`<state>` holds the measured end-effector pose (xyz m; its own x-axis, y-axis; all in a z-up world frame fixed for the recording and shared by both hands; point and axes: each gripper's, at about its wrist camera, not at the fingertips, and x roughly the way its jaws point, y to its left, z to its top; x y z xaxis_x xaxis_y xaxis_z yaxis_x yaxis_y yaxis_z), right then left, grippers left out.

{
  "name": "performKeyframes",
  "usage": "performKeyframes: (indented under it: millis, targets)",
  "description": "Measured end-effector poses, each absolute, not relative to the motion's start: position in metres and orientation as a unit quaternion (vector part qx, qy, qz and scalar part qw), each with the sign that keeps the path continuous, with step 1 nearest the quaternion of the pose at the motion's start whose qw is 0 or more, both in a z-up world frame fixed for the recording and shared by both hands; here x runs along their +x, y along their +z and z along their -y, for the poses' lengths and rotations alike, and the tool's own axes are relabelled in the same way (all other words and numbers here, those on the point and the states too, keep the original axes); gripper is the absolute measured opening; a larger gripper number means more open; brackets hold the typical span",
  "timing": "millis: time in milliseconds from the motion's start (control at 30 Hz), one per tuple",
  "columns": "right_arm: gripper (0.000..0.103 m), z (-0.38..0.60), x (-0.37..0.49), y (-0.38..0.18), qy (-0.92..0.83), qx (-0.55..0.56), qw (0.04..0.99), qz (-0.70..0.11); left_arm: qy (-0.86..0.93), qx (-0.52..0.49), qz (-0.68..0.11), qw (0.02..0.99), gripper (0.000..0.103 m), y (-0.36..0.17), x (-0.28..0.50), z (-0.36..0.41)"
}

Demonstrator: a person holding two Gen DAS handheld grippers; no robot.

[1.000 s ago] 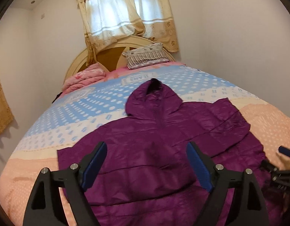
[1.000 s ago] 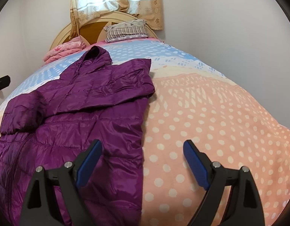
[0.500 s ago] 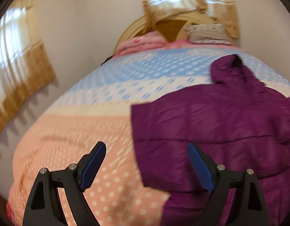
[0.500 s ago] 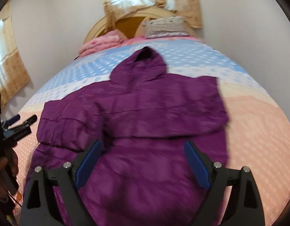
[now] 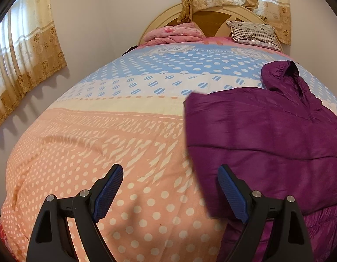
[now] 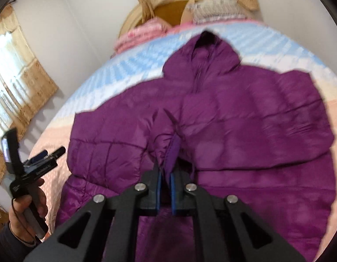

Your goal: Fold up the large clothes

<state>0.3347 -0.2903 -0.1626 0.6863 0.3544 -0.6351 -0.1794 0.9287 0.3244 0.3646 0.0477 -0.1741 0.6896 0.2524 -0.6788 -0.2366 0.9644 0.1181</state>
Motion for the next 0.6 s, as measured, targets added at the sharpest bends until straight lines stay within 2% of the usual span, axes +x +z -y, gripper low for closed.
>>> performKeyframes:
  millis: [200, 467, 567, 600]
  targets:
    - [0.008, 0.344, 0.312, -0.145, 0.085, 0.13, 0.929, -0.336, 0.129, 0.014, -0.376, 0.917, 0.088, -0.174, 0.366, -0.042]
    - [0.008, 0.387, 0.302, -0.165, 0.015, 0.14, 0.923, -0.359, 0.134, 0.038, -0.39, 0.91, 0.088, -0.182, 0.372, -0.03]
    - [0.016, 0.396, 0.304, -0.179, -0.003, 0.134, 0.914, -0.384, 0.133, 0.042, -0.395, 0.908, 0.088, -0.182, 0.378, -0.024]
    - [0.027, 0.397, 0.305, -0.181, -0.012, 0.127, 0.913, -0.386, 0.129, 0.041, -0.394, 0.909, 0.088, -0.179, 0.381, -0.021]
